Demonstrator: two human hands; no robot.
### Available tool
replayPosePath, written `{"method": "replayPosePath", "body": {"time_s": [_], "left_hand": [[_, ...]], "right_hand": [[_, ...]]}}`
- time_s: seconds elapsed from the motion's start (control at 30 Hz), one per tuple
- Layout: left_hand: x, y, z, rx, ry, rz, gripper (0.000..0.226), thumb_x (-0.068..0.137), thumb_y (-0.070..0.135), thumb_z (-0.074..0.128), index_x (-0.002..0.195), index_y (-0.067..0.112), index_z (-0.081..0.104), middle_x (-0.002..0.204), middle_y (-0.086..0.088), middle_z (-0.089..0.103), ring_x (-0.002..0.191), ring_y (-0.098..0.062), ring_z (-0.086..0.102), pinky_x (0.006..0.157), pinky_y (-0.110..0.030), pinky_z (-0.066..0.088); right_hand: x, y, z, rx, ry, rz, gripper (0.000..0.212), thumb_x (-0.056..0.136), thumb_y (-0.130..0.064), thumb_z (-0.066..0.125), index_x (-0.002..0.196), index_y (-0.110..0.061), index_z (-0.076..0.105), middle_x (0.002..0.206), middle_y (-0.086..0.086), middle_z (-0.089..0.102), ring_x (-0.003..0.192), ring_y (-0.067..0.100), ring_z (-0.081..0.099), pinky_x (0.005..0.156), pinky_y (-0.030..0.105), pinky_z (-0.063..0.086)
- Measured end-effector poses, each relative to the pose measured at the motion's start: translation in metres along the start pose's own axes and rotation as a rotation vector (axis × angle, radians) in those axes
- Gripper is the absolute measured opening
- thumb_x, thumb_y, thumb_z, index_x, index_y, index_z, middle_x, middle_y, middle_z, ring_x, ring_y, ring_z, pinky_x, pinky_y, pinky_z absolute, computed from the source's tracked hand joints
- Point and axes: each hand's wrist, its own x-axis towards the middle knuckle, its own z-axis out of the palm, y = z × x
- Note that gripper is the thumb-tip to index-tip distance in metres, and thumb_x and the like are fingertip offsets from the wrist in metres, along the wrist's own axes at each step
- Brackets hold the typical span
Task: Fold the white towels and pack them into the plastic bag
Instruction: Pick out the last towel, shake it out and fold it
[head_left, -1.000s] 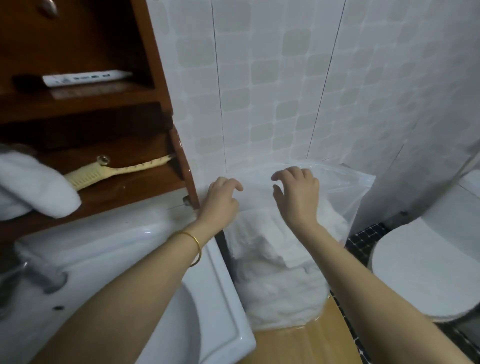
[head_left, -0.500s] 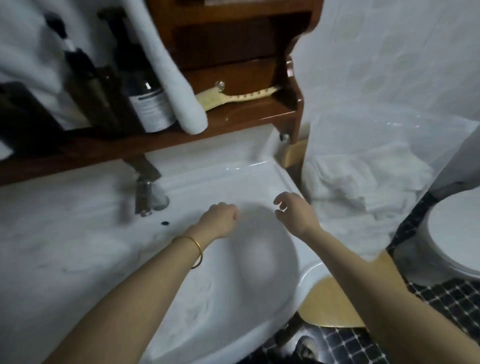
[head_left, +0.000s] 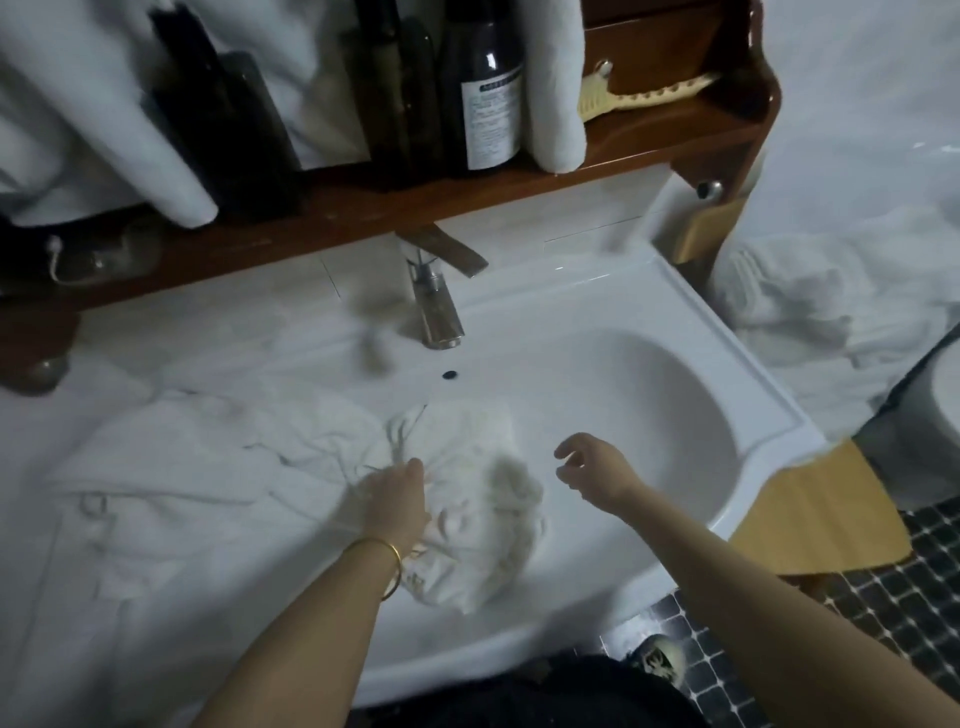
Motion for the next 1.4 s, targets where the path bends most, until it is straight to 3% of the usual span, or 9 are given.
{"method": "replayPosePath", "body": {"time_s": [0.2,0.47,0.57,0.67,0.77,0.9,1.03,1.2,1.4], "left_hand": [[0.017,0.000,0.011,-0.168,0.113,-0.040,0.011,0.092,0.022,0.050,0.092,0.015,0.058,0.099,-0.013,0.063,0.095,-0.032,0.058,0.080,-0.033,0.045],[0.010,0.094,-0.065,-1.589,-0.152,0.037,0.025,0.094,-0.005,0.044,0.075,0.011,0.045,0.069,-0.011,0.047,0.063,-0.018,0.050,0.058,-0.027,0.040],[0.000,0.146,-0.095,-1.998,-0.280,0.129,0.026,0.096,-0.008,0.038,0.080,0.007,0.052,0.072,-0.007,0.064,0.067,-0.012,0.064,0.065,-0.020,0.051],[0.006,0.153,-0.102,-1.778,-0.213,0.237,0.015,0.094,-0.003,0.050,0.084,0.009,0.054,0.092,-0.014,0.062,0.088,-0.024,0.060,0.076,-0.029,0.051],[0.031,0.115,-0.082,-0.837,-0.015,0.278,0.040,0.086,0.004,0.058,0.125,0.007,0.050,0.130,-0.015,0.050,0.122,-0.029,0.047,0.102,-0.031,0.037],[0.048,0.063,-0.039,-0.114,-0.120,0.115,0.056,0.084,0.028,0.059,0.135,0.013,0.039,0.135,-0.013,0.046,0.124,-0.033,0.044,0.102,-0.039,0.039],[0.047,0.054,-0.018,-0.187,-0.146,0.144,0.026,0.095,0.013,0.040,0.115,0.007,0.055,0.125,-0.013,0.059,0.112,-0.030,0.056,0.088,-0.032,0.044],[0.035,0.098,-0.056,-0.588,-0.123,0.352,0.045,0.096,0.018,0.051,0.140,0.015,0.045,0.144,-0.004,0.046,0.130,-0.021,0.043,0.104,-0.021,0.034],[0.024,0.113,-0.070,-0.606,-0.859,0.430,0.029,0.089,0.009,0.059,0.117,0.004,0.061,0.116,-0.015,0.063,0.109,-0.028,0.059,0.089,-0.035,0.046]], "right_hand": [[-0.015,-0.005,0.005,0.106,-0.050,0.076,0.027,0.085,-0.008,0.056,0.112,-0.008,0.056,0.080,0.003,0.060,0.064,0.016,0.056,0.059,0.025,0.047],[-0.018,-0.016,0.018,0.431,-0.124,-0.077,0.103,0.064,-0.004,0.082,0.146,-0.022,0.022,0.129,-0.005,0.040,0.116,0.018,0.050,0.080,0.025,0.048],[-0.019,-0.020,0.007,0.661,0.130,-0.158,0.061,0.058,-0.007,0.071,0.115,-0.022,0.057,0.110,0.003,0.063,0.101,0.013,0.063,0.077,0.026,0.054],[-0.010,-0.013,-0.025,0.715,0.496,0.098,0.036,0.075,-0.004,0.063,0.111,-0.008,0.062,0.106,0.014,0.066,0.097,0.027,0.063,0.072,0.030,0.050],[0.000,-0.005,-0.080,0.736,0.992,0.325,0.025,0.086,0.001,0.048,0.107,-0.009,0.054,0.104,0.011,0.059,0.106,0.029,0.057,0.070,0.019,0.037],[0.000,0.007,-0.117,0.325,0.874,0.310,0.037,0.086,-0.008,0.052,0.122,-0.006,0.046,0.115,0.019,0.056,0.110,0.037,0.054,0.089,0.038,0.042],[0.003,0.006,-0.092,-0.139,0.619,0.372,0.049,0.088,-0.014,0.049,0.134,-0.012,0.034,0.131,0.020,0.039,0.118,0.042,0.043,0.095,0.048,0.038],[0.007,-0.016,-0.055,-0.256,0.347,-0.171,0.052,0.079,0.003,0.048,0.129,-0.008,0.054,0.131,0.013,0.056,0.123,0.029,0.049,0.102,0.031,0.032],[0.014,-0.025,-0.045,-0.305,0.249,-0.114,0.045,0.084,-0.001,0.046,0.126,-0.013,0.057,0.123,0.006,0.063,0.113,0.023,0.057,0.085,0.024,0.041]]}}
